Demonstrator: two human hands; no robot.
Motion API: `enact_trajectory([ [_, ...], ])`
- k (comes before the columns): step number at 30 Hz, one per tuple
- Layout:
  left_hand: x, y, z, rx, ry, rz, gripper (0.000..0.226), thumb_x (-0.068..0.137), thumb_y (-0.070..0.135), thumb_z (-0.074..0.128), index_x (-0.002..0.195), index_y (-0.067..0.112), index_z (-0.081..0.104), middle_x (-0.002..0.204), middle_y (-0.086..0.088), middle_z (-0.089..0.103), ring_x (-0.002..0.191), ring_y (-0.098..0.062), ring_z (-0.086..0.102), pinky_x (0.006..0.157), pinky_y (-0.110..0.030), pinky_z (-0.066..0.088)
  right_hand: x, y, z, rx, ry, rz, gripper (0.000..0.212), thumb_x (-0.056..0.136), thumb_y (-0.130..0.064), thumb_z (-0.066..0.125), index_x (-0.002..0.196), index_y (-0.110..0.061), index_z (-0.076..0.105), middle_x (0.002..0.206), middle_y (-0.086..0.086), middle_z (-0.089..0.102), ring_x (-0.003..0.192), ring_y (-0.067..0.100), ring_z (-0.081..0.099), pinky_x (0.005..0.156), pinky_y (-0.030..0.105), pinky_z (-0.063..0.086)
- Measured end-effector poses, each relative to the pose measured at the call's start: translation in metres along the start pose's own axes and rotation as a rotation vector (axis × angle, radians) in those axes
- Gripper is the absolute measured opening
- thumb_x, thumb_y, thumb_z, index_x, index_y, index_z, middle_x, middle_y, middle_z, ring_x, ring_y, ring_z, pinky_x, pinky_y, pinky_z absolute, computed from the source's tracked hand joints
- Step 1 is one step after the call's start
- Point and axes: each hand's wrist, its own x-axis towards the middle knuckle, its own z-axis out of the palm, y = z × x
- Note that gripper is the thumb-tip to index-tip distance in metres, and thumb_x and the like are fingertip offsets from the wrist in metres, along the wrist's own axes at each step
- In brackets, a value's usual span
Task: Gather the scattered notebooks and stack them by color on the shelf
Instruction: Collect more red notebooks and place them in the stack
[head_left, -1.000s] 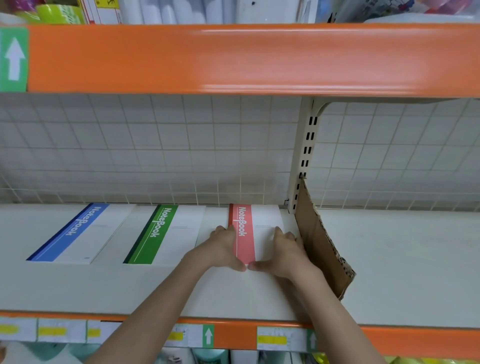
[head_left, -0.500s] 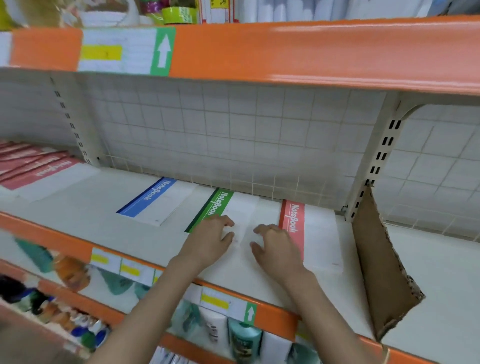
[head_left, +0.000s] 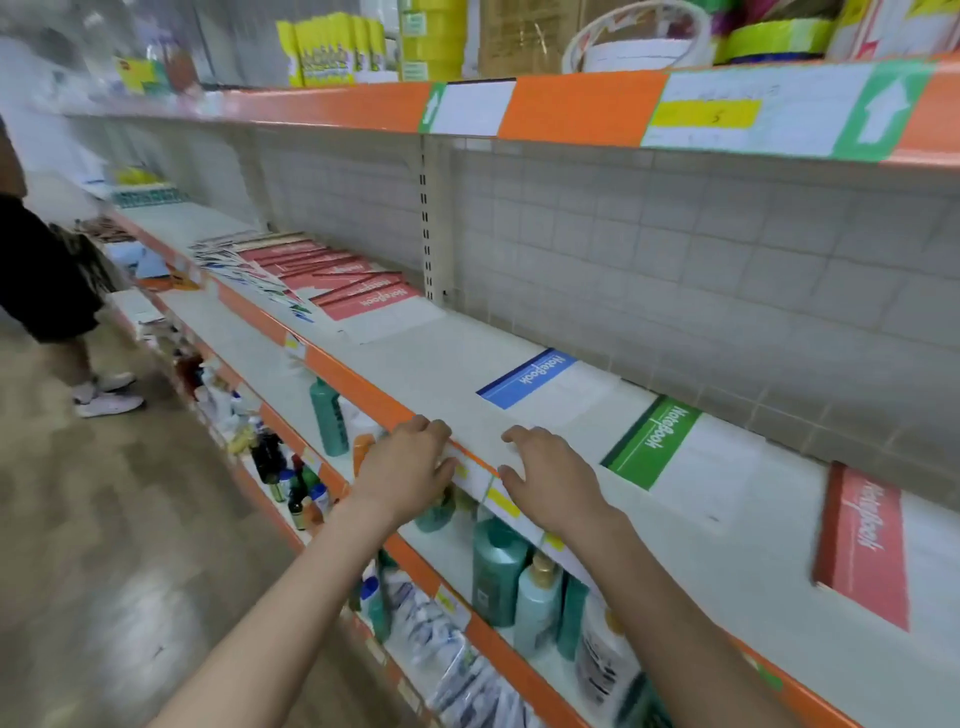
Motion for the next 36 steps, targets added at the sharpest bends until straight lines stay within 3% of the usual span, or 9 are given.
enact_trajectory([
  [7, -0.027, -0.102, -0.023, 0.066, -0.034, -0.154, 0.040, 0.095, 0.031, 0.048, 0.131, 0.014, 0.047, 0.126, -0.007, 0.052, 0.109, -0.027, 0.056, 0.086, -0.041, 0.050, 0.045, -0.081, 0.041, 0.025, -0.044, -0.129, 0.039, 0.094, -0.027, 0.048, 0.131, -0.014, 0.043, 0.119, 0.010, 0.051, 0.110, 0.029, 0.052, 0.085, 0.037, 0.047],
  [13, -0.038, -0.169, -0.032, 0.077, -0.042, -0.256, 0.047, 0.096, 0.033, 0.048, 0.138, 0.013, 0.042, 0.130, -0.008, 0.051, 0.110, -0.026, 0.056, 0.087, -0.040, 0.050, 0.080, -0.139, 0.077, 0.074, -0.078, -0.236, 0.050, 0.094, -0.026, 0.049, 0.142, -0.017, 0.035, 0.130, 0.008, 0.049, 0.117, 0.027, 0.049, 0.089, 0.035, 0.044],
  [18, -0.033, -0.219, -0.036, 0.058, -0.053, -0.335, 0.048, 0.095, 0.033, 0.050, 0.137, 0.012, 0.041, 0.131, -0.009, 0.048, 0.115, -0.026, 0.052, 0.089, -0.041, 0.049, 0.121, -0.172, 0.100, 0.016, -0.107, -0.282, 0.047, 0.094, -0.029, 0.049, 0.138, -0.016, 0.038, 0.135, 0.008, 0.048, 0.122, 0.027, 0.048, 0.095, 0.040, 0.046],
  [22, -0.017, -0.259, -0.037, 0.081, -0.077, -0.379, 0.052, 0.095, 0.036, 0.050, 0.140, 0.013, 0.037, 0.135, -0.010, 0.045, 0.116, -0.028, 0.053, 0.090, -0.042, 0.049, 0.163, -0.198, 0.118, 0.022, -0.141, -0.326, 0.053, 0.095, -0.028, 0.049, 0.143, -0.016, 0.032, 0.138, 0.009, 0.045, 0.123, 0.025, 0.047, 0.095, 0.042, 0.047],
  [26, 0.011, -0.304, -0.039, 0.082, -0.073, -0.415, 0.048, 0.095, 0.037, 0.049, 0.136, 0.015, 0.040, 0.135, -0.007, 0.045, 0.117, -0.026, 0.052, 0.089, -0.040, 0.048, 0.215, -0.223, 0.140, 0.005, -0.153, -0.381, 0.052, 0.096, -0.028, 0.048, 0.143, -0.016, 0.031, 0.130, 0.009, 0.047, 0.112, 0.025, 0.051, 0.082, 0.038, 0.050],
  [30, 0.046, -0.348, -0.047, 0.123, -0.076, -0.448, 0.049, 0.094, 0.037, 0.051, 0.134, 0.013, 0.041, 0.130, -0.007, 0.047, 0.116, -0.027, 0.051, 0.088, -0.038, 0.045, 0.272, -0.245, 0.160, 0.000, -0.144, -0.416, 0.050, 0.096, -0.030, 0.048, 0.142, -0.017, 0.032, 0.138, 0.007, 0.044, 0.121, 0.024, 0.048, 0.090, 0.037, 0.047],
  [36, 0.093, -0.401, -0.050, 0.124, -0.082, -0.469, 0.046, 0.093, 0.037, 0.051, 0.131, 0.012, 0.044, 0.128, -0.007, 0.049, 0.114, -0.028, 0.052, 0.087, -0.039, 0.046, 0.339, -0.269, 0.188, -0.011, -0.148, -0.445, 0.048, 0.095, -0.028, 0.049, 0.139, -0.017, 0.035, 0.137, 0.005, 0.045, 0.120, 0.023, 0.047, 0.092, 0.035, 0.045],
])
